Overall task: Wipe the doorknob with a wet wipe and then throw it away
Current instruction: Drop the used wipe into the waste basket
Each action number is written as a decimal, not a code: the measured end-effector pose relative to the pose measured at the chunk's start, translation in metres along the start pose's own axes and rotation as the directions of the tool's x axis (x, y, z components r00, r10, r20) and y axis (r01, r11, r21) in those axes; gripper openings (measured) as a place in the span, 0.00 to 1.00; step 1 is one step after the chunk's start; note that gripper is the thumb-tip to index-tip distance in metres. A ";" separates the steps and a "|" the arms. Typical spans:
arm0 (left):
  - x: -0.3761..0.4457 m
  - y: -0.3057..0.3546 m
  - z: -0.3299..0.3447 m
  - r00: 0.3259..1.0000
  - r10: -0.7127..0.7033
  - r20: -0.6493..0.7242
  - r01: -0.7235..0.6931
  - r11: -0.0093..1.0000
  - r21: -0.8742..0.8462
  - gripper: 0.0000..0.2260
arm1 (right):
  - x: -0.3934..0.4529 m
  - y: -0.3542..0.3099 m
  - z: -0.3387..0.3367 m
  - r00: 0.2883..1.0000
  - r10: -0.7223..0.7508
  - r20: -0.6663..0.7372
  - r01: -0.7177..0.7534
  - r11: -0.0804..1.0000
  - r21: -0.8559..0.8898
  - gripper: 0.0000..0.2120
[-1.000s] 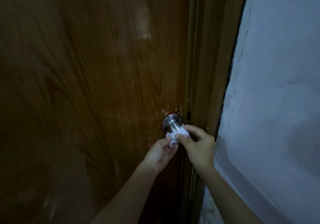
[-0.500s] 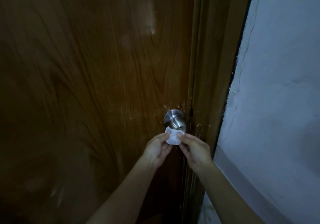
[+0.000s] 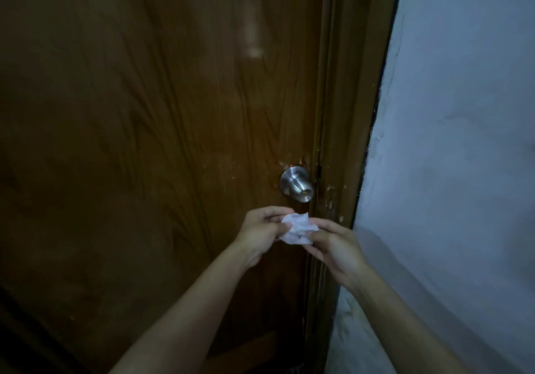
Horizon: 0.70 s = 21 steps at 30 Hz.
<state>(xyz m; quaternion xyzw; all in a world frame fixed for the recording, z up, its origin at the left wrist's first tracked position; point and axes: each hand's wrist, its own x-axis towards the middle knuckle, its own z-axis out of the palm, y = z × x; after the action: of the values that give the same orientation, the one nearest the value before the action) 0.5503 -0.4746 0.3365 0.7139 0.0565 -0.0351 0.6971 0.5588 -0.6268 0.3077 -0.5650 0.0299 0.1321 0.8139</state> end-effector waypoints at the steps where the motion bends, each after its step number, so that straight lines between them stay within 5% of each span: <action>1: -0.011 0.001 -0.004 1.000 0.019 0.013 -0.019 1.000 0.024 0.12 | -0.010 0.000 0.001 1.000 -0.001 0.012 0.000 1.000 0.019 0.12; 11: -0.141 -0.008 -0.040 0.997 0.054 0.058 -0.061 0.990 0.126 0.10 | -0.136 0.021 0.032 0.989 -0.111 0.096 0.119 0.990 -0.074 0.08; 21: -0.246 -0.047 -0.024 0.979 -0.126 0.158 0.139 0.988 -0.072 0.11 | -0.242 0.077 0.009 0.948 -0.296 0.119 0.319 0.867 -0.383 0.12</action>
<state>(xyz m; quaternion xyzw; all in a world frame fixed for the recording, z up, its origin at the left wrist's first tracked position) 0.3000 -0.4570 0.3218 0.6743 0.0515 -0.1338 0.7245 0.3056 -0.6376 0.2889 -0.7117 -0.1109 0.0199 0.6934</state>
